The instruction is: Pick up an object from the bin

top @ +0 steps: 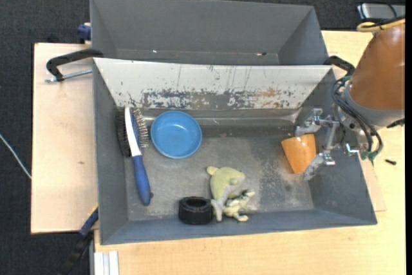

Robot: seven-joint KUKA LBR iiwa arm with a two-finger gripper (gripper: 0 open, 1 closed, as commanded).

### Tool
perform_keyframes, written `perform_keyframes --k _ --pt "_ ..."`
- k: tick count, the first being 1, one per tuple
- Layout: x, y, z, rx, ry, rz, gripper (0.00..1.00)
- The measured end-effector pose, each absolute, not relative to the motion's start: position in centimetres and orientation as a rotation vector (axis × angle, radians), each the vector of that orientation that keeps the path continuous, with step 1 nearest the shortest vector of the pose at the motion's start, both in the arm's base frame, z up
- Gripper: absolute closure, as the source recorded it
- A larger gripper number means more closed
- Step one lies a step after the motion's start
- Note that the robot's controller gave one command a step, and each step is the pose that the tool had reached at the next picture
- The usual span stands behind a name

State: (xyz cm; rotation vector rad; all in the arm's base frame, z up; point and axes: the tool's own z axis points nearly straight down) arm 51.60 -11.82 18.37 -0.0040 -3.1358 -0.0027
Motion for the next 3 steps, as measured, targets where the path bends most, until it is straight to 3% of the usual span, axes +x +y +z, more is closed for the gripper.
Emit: perform_keyframes --k 1,2,3 --pt "56.5 -14.1 7.1 -0.1 -3.144 -0.016 0.0" --pt "56.9 -12.8 10.2 -0.258 -3.14 -0.002 0.0" --pt "57.8 -13.8 10.1 -0.453 -3.115 -0.001 0.0"
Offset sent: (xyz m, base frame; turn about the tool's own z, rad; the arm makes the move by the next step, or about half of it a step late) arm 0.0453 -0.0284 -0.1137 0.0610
